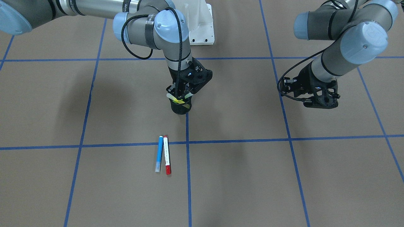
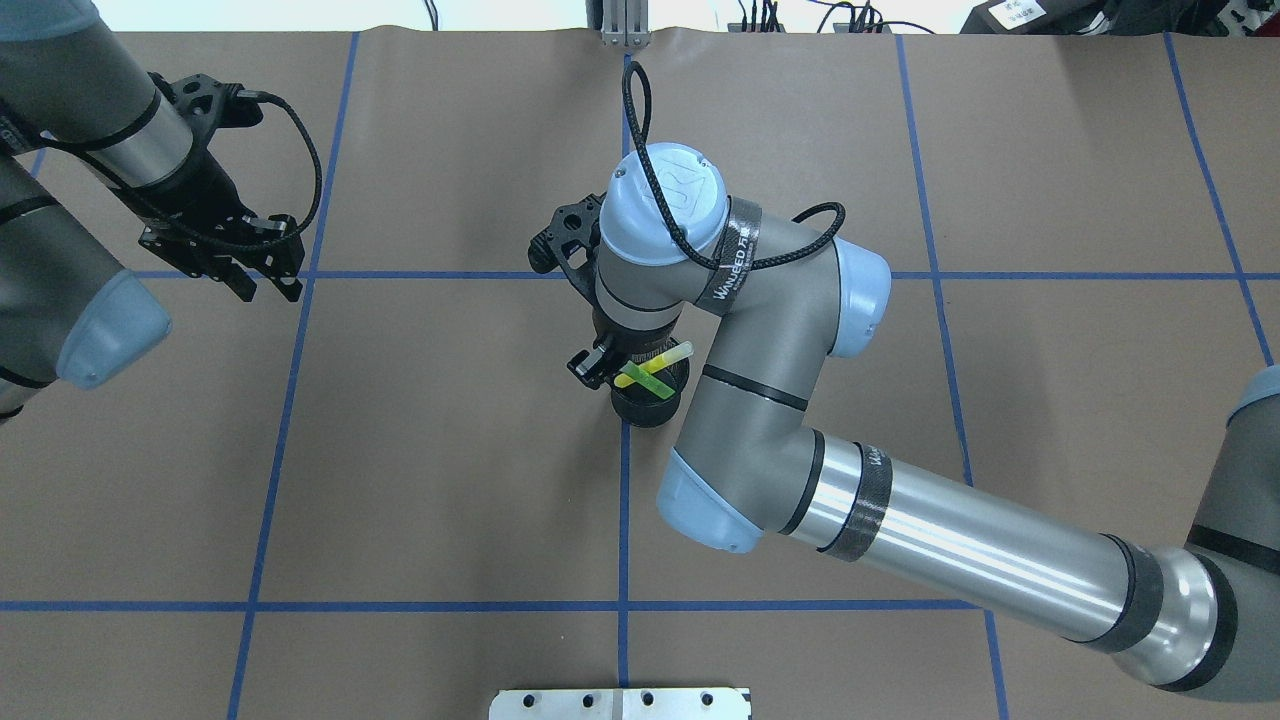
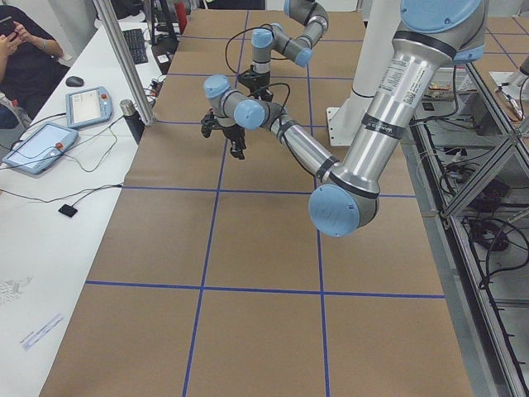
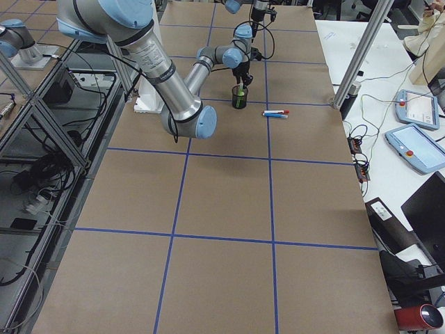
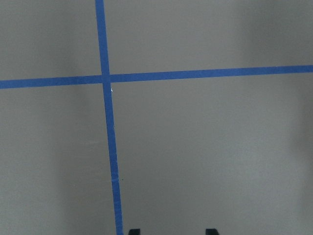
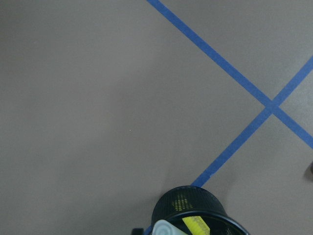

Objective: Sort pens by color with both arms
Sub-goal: 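Lower the right gripper onto the green marker in the cup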

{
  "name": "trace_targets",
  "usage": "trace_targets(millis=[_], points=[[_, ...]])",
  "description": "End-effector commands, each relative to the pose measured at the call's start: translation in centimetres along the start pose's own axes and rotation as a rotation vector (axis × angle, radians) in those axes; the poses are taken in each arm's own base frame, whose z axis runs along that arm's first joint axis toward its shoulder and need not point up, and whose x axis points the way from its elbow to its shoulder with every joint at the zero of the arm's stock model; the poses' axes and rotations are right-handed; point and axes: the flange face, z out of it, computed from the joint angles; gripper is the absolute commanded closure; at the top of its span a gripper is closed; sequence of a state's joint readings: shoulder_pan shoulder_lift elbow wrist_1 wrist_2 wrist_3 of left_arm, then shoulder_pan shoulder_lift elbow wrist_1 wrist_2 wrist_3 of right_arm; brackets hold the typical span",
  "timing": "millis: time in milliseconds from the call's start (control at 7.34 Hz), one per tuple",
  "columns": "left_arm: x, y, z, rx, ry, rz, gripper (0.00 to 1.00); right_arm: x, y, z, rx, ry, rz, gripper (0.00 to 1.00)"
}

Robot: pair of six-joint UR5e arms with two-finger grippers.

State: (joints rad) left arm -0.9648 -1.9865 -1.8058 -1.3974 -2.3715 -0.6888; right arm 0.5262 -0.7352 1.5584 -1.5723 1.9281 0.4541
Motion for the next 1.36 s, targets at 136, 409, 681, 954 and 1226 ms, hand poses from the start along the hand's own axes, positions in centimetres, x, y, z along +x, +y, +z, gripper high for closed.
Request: trace_targets(millis=[136, 409, 681, 954, 1226], points=[[0.0, 0.0, 0.0, 0.0, 0.0, 0.0, 0.45, -0.9, 0.3, 0.2, 0.007, 0.01, -0.012, 0.46], [0.0, -0.1, 0.1, -0.002, -0.001, 0.0, 0.45, -1.2, 0.0, -0.1, 0.013, 0.007, -0.014, 0.46], [0.0, 0.0, 0.2, -0.003, -0.002, -0.002, 0.45, -1.4, 0.0, 0.0, 0.013, 0.006, -0.016, 0.46], [0.0, 0.0, 0.2, -0.003, -0.002, -0.002, 0.45, -1.7, 0.1, 0.4, 0.005, 0.005, -0.02, 0.48], [0.0, -0.1, 0.1, -0.002, -0.001, 0.0, 0.45, -1.7, 0.1, 0.5, 0.003, 0.006, -0.022, 0.48]])
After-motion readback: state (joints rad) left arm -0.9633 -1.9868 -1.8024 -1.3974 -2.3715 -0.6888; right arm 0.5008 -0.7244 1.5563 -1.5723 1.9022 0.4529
